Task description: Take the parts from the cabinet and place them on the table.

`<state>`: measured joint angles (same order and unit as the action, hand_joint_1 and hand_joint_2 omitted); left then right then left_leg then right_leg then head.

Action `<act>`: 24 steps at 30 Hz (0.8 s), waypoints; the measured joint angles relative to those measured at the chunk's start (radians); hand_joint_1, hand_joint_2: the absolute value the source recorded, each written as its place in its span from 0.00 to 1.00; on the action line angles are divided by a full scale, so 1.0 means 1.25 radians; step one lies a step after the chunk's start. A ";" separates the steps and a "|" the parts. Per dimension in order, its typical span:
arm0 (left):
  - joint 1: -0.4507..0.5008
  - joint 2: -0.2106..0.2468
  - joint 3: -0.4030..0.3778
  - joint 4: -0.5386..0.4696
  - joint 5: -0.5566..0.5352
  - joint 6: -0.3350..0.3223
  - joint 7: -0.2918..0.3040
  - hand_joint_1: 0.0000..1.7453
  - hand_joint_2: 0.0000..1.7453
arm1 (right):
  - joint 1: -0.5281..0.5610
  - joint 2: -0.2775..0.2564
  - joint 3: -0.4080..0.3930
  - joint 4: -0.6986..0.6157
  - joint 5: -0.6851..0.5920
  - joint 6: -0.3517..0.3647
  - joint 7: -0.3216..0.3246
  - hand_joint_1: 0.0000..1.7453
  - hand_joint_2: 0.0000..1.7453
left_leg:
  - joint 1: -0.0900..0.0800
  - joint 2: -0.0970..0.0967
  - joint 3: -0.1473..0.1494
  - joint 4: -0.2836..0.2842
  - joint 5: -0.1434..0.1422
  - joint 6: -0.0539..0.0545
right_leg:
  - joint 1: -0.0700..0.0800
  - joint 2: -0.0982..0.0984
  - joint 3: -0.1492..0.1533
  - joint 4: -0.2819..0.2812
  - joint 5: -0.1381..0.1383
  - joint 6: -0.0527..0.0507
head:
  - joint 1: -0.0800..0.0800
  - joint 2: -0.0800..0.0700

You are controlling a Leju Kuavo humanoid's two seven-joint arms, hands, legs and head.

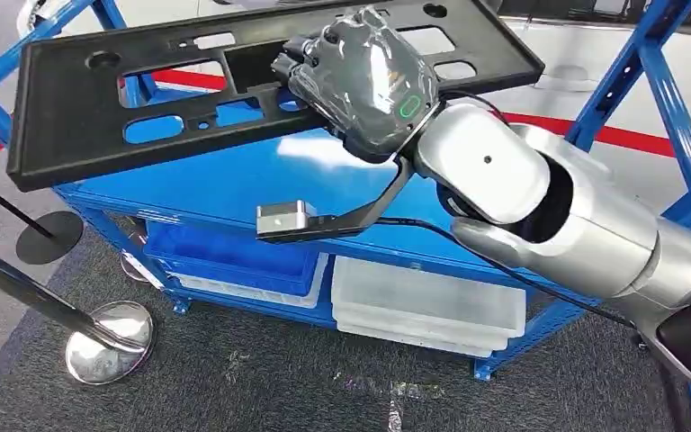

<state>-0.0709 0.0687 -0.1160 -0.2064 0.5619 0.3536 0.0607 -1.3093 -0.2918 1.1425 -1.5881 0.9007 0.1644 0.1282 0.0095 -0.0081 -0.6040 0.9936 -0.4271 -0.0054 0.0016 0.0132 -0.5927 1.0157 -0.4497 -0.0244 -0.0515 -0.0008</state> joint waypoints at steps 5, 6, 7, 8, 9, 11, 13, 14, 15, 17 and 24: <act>0.000 0.000 0.000 0.000 0.000 0.000 0.000 0.00 1.00 | 0.002 -0.005 0.000 -0.004 0.000 0.000 0.000 1.00 1.00 | 0.000 0.000 0.000 0.000 0.000 0.000 | 0.000 0.000 0.000 0.000 0.000 0.000 | 0.000 0.000; 0.000 0.000 0.000 0.000 0.000 0.000 0.000 0.00 1.00 | 0.002 -0.005 0.000 -0.004 0.000 0.000 0.000 1.00 1.00 | 0.000 0.000 0.000 0.000 0.000 0.000 | 0.000 0.000 0.000 0.000 0.000 0.000 | 0.000 0.000; 0.000 0.000 0.000 0.000 0.000 0.000 0.000 0.00 1.00 | 0.002 -0.005 0.000 -0.004 0.000 0.000 0.000 1.00 1.00 | 0.000 0.000 0.000 0.000 0.000 0.000 | 0.000 0.000 0.000 0.000 0.000 0.000 | 0.000 0.000; 0.000 0.000 0.000 0.000 0.000 0.000 0.000 0.00 1.00 | 0.002 -0.005 0.000 -0.004 0.000 0.000 0.000 1.00 1.00 | 0.000 0.000 0.000 0.000 0.000 0.000 | 0.000 0.000 0.000 0.000 0.000 0.000 | 0.000 0.000; 0.000 0.000 0.000 0.000 0.000 0.000 0.000 0.00 1.00 | 0.002 -0.006 0.000 -0.004 0.000 0.000 0.000 1.00 1.00 | 0.000 0.000 0.000 0.000 0.000 0.000 | 0.000 0.000 0.000 0.000 0.000 0.000 | 0.000 0.000; 0.000 0.000 0.000 0.000 0.000 0.000 0.000 0.00 1.00 | 0.004 -0.006 0.000 -0.006 -0.001 -0.002 0.005 1.00 1.00 | 0.000 0.000 0.000 0.000 0.000 0.000 | 0.000 0.000 0.000 0.000 0.000 0.000 | 0.000 0.000; 0.000 0.000 0.000 0.000 0.000 0.000 0.000 0.00 1.00 | 0.006 -0.006 -0.001 -0.006 -0.002 -0.003 0.008 1.00 1.00 | 0.000 0.000 0.000 0.000 0.000 0.000 | 0.000 0.000 0.000 0.000 0.000 0.000 | 0.000 0.000; 0.000 0.001 0.000 0.000 0.000 0.000 0.000 0.00 1.00 | 0.007 -0.006 -0.001 -0.006 -0.003 -0.004 0.009 1.00 1.00 | 0.000 0.000 0.000 0.000 0.000 0.000 | 0.000 0.000 0.000 0.000 0.000 0.000 | 0.000 0.000; 0.000 0.001 0.000 0.000 0.000 0.000 0.000 0.00 1.00 | 0.008 -0.006 -0.001 -0.006 -0.002 -0.004 0.011 1.00 1.00 | 0.000 0.000 0.000 0.000 0.000 0.000 | 0.000 0.000 0.000 0.000 0.000 0.000 | 0.000 0.000; 0.000 0.001 0.000 0.000 0.003 -0.001 0.000 0.00 1.00 | 0.010 -0.006 -0.001 -0.006 -0.001 -0.010 0.018 1.00 1.00 | 0.000 0.000 0.000 0.000 0.000 0.000 | 0.000 0.000 0.000 0.000 0.000 0.000 | 0.000 0.000; 0.000 0.000 0.000 0.000 0.003 -0.003 0.009 0.00 1.00 | 0.022 -0.006 -0.027 -0.006 0.016 -0.040 0.042 1.00 1.00 | 0.000 0.000 0.000 0.000 0.000 0.000 | 0.000 0.000 0.000 0.000 0.000 0.000 | 0.000 0.000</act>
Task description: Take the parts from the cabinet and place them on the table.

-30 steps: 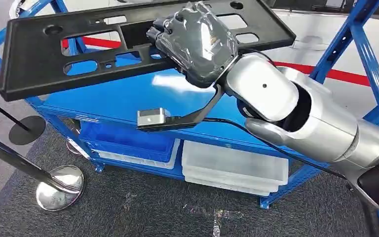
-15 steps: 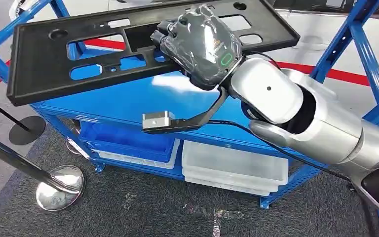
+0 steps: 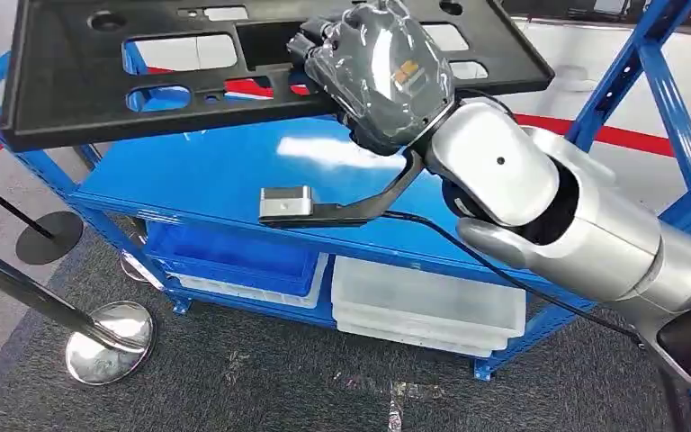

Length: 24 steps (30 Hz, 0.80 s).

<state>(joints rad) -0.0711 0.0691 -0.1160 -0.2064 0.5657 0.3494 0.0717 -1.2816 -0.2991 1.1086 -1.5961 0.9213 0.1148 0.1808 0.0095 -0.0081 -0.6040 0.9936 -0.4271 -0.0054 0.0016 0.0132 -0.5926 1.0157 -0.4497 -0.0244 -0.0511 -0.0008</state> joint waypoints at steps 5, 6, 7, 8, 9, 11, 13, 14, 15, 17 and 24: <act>0.000 0.000 0.000 0.000 0.000 0.000 0.000 0.00 1.00 | 0.003 0.000 -0.012 0.000 0.002 0.000 0.000 1.00 1.00 | 0.000 0.000 0.000 0.000 0.000 0.000 | 0.000 0.000 0.000 0.000 0.000 0.000 | 0.000 0.000; 0.000 0.000 0.000 0.000 0.000 0.000 0.000 0.00 1.00 | 0.004 0.000 -0.013 0.000 0.005 0.000 0.000 1.00 1.00 | 0.000 0.000 0.000 0.000 0.000 0.000 | 0.000 0.000 0.000 0.000 0.000 0.000 | 0.000 0.000; 0.000 0.000 0.000 0.000 0.000 0.000 0.000 0.00 1.00 | 0.005 0.000 -0.013 0.000 0.010 0.000 -0.001 1.00 1.00 | 0.000 0.000 0.000 0.000 0.000 0.000 | 0.000 0.000 0.000 0.000 0.000 0.000 | 0.000 0.000; 0.000 0.000 0.000 0.000 0.000 0.000 0.001 0.00 1.00 | 0.006 0.000 -0.013 0.000 0.015 0.000 -0.001 1.00 1.00 | 0.000 0.000 0.000 0.000 0.000 0.000 | 0.000 0.000 0.000 0.000 0.000 0.000 | 0.000 0.000; 0.000 0.000 0.000 0.000 0.000 0.002 0.001 0.00 1.00 | 0.008 0.000 -0.014 0.000 0.020 0.000 -0.002 1.00 1.00 | 0.000 0.000 0.000 0.000 0.000 0.000 | 0.000 0.000 0.000 0.000 0.000 0.000 | 0.000 0.000; 0.000 0.000 0.000 0.000 0.000 0.003 0.001 0.00 1.00 | 0.011 0.000 -0.017 0.000 0.026 0.000 -0.004 1.00 1.00 | 0.000 0.000 0.000 0.000 0.000 0.000 | 0.000 0.000 0.000 0.000 0.000 0.000 | 0.000 0.000; 0.000 0.000 0.000 0.000 -0.001 0.003 0.001 0.00 1.00 | 0.014 0.000 -0.020 0.000 0.033 0.000 -0.007 1.00 1.00 | 0.000 0.000 0.000 0.000 0.000 0.000 | 0.000 0.000 0.000 0.000 0.000 0.000 | 0.000 0.000; 0.000 0.000 0.000 0.000 -0.001 0.003 0.001 0.00 1.00 | 0.014 0.000 -0.021 0.000 0.036 0.000 -0.008 1.00 1.00 | 0.000 0.000 0.000 0.000 0.000 0.000 | 0.000 0.000 0.000 0.000 0.000 0.000 | 0.000 0.000; 0.000 0.000 0.000 0.000 -0.006 0.002 0.001 0.00 1.00 | 0.015 0.000 -0.022 0.000 0.037 0.000 -0.009 1.00 1.00 | 0.000 0.000 0.000 0.000 0.000 0.000 | 0.000 0.000 0.000 0.000 0.000 0.000 | 0.000 0.000; 0.000 0.000 -0.001 0.000 -0.012 0.000 0.000 0.00 1.00 | 0.017 0.000 -0.024 0.000 0.043 0.000 -0.013 1.00 1.00 | 0.000 0.000 0.000 0.000 0.000 0.000 | 0.000 0.000 0.000 0.000 0.000 0.000 | 0.000 0.000; -0.001 0.000 -0.012 0.000 -0.023 -0.009 -0.012 0.00 1.00 | 0.018 0.001 -0.024 0.000 0.054 0.000 -0.029 1.00 1.00 | 0.000 0.000 0.000 0.000 0.000 0.000 | 0.000 0.000 0.000 0.000 0.000 0.000 | 0.000 0.000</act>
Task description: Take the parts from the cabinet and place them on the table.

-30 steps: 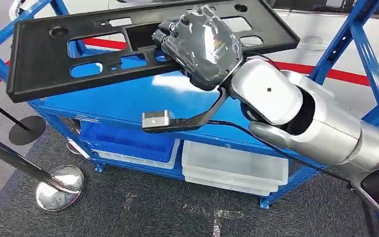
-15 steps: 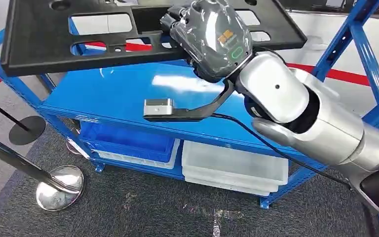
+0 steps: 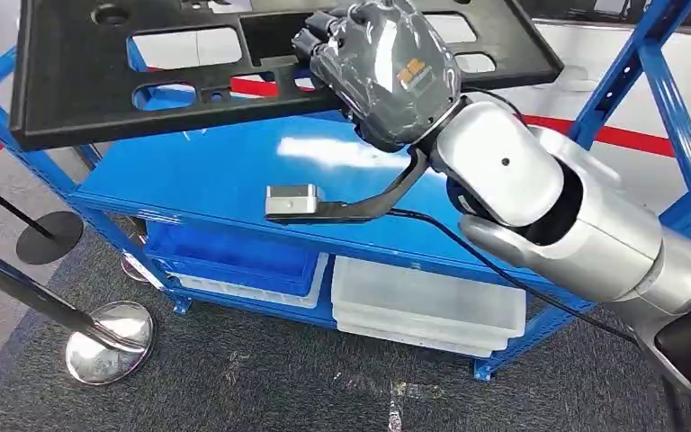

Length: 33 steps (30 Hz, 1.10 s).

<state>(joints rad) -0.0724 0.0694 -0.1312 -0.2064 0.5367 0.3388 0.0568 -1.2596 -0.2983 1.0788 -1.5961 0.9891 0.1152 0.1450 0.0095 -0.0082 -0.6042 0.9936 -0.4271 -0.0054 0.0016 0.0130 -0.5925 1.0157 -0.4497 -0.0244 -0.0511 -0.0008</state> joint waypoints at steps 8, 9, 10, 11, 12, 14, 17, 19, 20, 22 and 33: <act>0.000 0.000 -0.008 0.000 -0.007 0.002 0.002 0.00 1.00 | -0.001 0.000 0.000 0.000 -0.013 -0.015 -0.057 1.00 1.00 | 0.000 0.000 0.000 0.000 0.000 0.000 | 0.000 0.000 0.000 0.000 0.000 0.000 | 0.000 0.000; 0.000 0.000 -0.008 0.000 -0.007 0.002 0.003 0.00 1.00 | -0.002 0.000 0.000 0.000 -0.023 -0.013 -0.059 1.00 1.00 | 0.000 0.000 0.000 0.000 0.000 0.000 | 0.000 0.000 0.000 0.000 0.000 0.000 | 0.000 0.000; 0.000 0.000 -0.009 0.000 -0.006 0.003 0.005 0.00 1.00 | -0.004 0.000 0.000 0.000 -0.036 0.000 -0.059 1.00 1.00 | 0.000 0.000 0.000 0.000 0.000 0.000 | 0.000 0.000 0.000 0.000 0.000 0.000 | 0.000 0.000; 0.000 0.000 -0.012 0.000 -0.004 0.004 0.006 0.00 1.00 | -0.008 0.000 0.000 0.000 -0.062 0.033 -0.057 1.00 1.00 | 0.000 0.000 0.000 0.000 0.000 0.000 | 0.000 0.000 0.000 0.000 0.000 0.000 | 0.000 0.000; 0.000 0.000 -0.014 0.000 -0.001 0.006 0.008 0.00 1.00 | -0.017 0.000 0.001 0.000 -0.089 0.069 -0.058 1.00 1.00 | 0.000 0.000 0.000 0.000 0.000 0.000 | 0.000 0.000 0.000 0.000 0.000 0.000 | 0.000 0.000; 0.000 0.002 -0.017 0.000 0.003 0.007 0.010 0.00 1.00 | -0.043 -0.001 0.015 0.004 -0.149 0.126 -0.057 1.00 1.00 | 0.000 0.000 -0.001 0.000 0.000 0.000 | 0.000 0.000 0.000 0.000 0.000 0.000 | 0.000 0.000; -0.001 0.005 -0.020 0.000 0.009 0.009 0.009 0.00 1.00 | -0.067 0.000 0.031 0.005 -0.170 0.131 -0.047 1.00 1.00 | -0.002 0.000 -0.001 0.002 -0.002 0.002 | -0.002 -0.001 0.000 -0.001 0.000 0.000 | 0.000 0.000; 0.000 0.006 -0.021 0.000 0.009 0.009 0.009 0.00 1.00 | -0.076 0.000 0.040 0.005 -0.169 0.130 -0.040 1.00 1.00 | -0.002 -0.001 -0.002 0.004 -0.003 0.004 | -0.003 -0.001 0.000 -0.001 0.000 0.001 | -0.001 0.000; 0.000 0.007 -0.021 0.000 0.009 0.009 0.009 0.00 1.00 | -0.079 0.000 0.045 0.005 -0.169 0.129 -0.037 1.00 1.00 | -0.002 -0.001 -0.003 0.005 -0.003 0.005 | -0.003 -0.001 0.000 -0.001 0.000 0.002 | 0.000 0.000; 0.000 0.009 -0.021 0.000 0.010 0.009 0.009 0.00 1.00 | -0.083 0.000 0.051 0.005 -0.165 0.127 -0.029 1.00 1.00 | -0.003 -0.001 -0.004 0.008 -0.006 0.009 | -0.003 -0.001 0.000 -0.001 -0.001 0.004 | 0.000 0.000; -0.002 0.009 -0.027 0.000 0.012 0.011 0.012 0.00 1.00 | -0.105 0.000 0.068 0.005 -0.165 0.128 -0.023 1.00 1.00 | 0.020 0.001 0.025 -0.013 -0.009 0.012 | -0.025 -0.005 -0.101 0.167 -0.034 0.039 | 0.006 0.000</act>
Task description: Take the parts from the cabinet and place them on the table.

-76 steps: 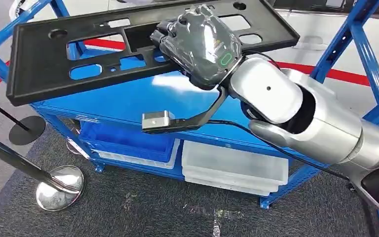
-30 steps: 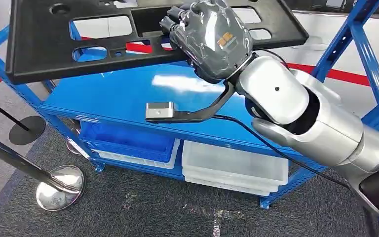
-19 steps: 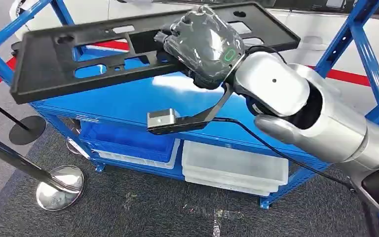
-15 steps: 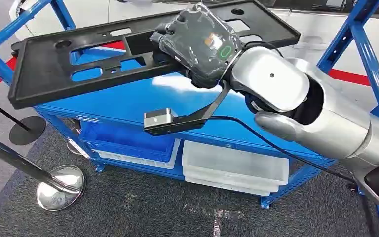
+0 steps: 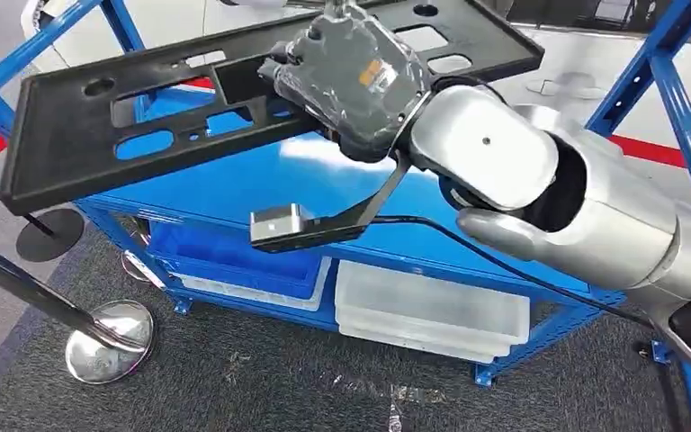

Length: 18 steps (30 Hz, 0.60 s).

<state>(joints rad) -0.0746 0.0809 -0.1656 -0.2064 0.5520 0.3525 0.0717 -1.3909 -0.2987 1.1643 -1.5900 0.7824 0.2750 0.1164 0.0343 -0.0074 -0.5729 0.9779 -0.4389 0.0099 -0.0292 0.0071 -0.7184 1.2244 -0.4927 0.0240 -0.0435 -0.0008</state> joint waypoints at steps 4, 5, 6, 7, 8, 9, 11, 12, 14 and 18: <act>-0.001 0.003 0.000 0.000 0.003 0.000 0.001 0.00 1.00 | -0.004 -0.001 0.003 0.000 0.000 0.000 0.001 1.00 1.00 | 0.005 -0.006 -0.008 0.031 -0.023 -0.030 | -0.002 0.006 0.065 -0.140 0.046 0.000 | 0.005 0.000; -0.001 0.003 0.000 0.000 0.004 0.000 0.001 0.00 1.00 | -0.003 0.000 0.006 0.000 -0.001 0.000 0.000 1.00 1.00 | 0.007 -0.007 -0.007 0.029 -0.022 -0.033 | 0.001 0.006 0.063 -0.137 0.044 -0.005 | 0.003 0.000; 0.000 0.003 0.000 0.000 0.005 0.000 0.002 0.00 1.00 | -0.002 0.000 0.006 0.000 -0.001 0.000 0.000 1.00 1.00 | 0.008 -0.008 -0.005 0.023 -0.020 -0.037 | 0.003 0.006 0.061 -0.133 0.042 -0.011 | 0.003 0.000; 0.001 0.003 0.000 0.000 0.005 0.000 0.002 0.00 1.00 | -0.003 -0.001 0.007 0.000 -0.001 0.000 0.001 1.00 1.00 | 0.009 -0.008 -0.003 0.023 -0.021 -0.041 | 0.002 0.006 0.062 -0.134 0.043 -0.017 | 0.003 0.000; 0.001 0.003 0.000 0.000 0.005 0.000 0.002 0.00 1.00 | -0.003 -0.001 0.007 0.000 -0.001 0.000 0.003 1.00 1.00 | 0.011 -0.005 -0.008 0.027 -0.029 -0.044 | -0.002 0.005 0.065 -0.138 0.044 -0.025 | -0.001 0.000; 0.000 0.003 -0.001 0.000 0.005 0.000 0.002 0.00 1.00 | -0.004 -0.001 0.007 0.000 -0.001 0.000 0.003 1.00 1.00 | 0.010 0.000 -0.016 0.052 -0.044 -0.043 | -0.001 0.005 0.067 -0.139 0.043 -0.029 | -0.001 0.000; -0.001 0.003 -0.001 0.000 0.005 0.000 0.002 0.00 1.00 | -0.005 -0.001 0.007 0.000 -0.001 0.000 0.003 1.00 1.00 | 0.007 0.002 -0.074 0.169 -0.095 -0.042 | 0.003 0.005 0.069 -0.139 0.041 -0.036 | -0.003 0.000; -0.001 0.003 -0.001 0.000 0.005 0.000 0.002 0.00 1.00 | -0.005 -0.001 0.009 0.000 -0.001 0.000 0.002 1.00 1.00 | 0.005 0.002 -0.109 0.234 -0.117 -0.042 | 0.007 0.005 0.070 -0.138 0.039 -0.038 | -0.004 0.000; 0.001 0.003 -0.001 0.000 0.005 0.000 0.002 0.00 1.00 | -0.003 -0.001 0.011 0.000 -0.001 0.000 0.002 1.00 1.00 | 0.001 0.002 -0.138 0.273 -0.108 -0.036 | 0.014 0.006 0.073 -0.138 0.036 -0.043 | -0.004 0.000; 0.000 0.006 -0.001 0.000 0.005 0.000 0.002 0.00 1.00 | -0.005 -0.001 0.011 0.000 -0.001 0.000 0.006 1.00 1.00 | -0.017 0.002 -0.045 0.059 -0.003 -0.002 | 0.022 0.006 0.086 -0.141 0.029 -0.045 | -0.002 0.000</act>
<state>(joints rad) -0.0752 0.0878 -0.1663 -0.2060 0.5585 0.3521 0.0744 -1.3971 -0.2998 1.1780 -1.5900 0.7813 0.2750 0.1240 0.0137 -0.0052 -0.6288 1.0515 -0.4431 0.0072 -0.0023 0.0150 -0.6108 1.0485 -0.4568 -0.0324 -0.0458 -0.0008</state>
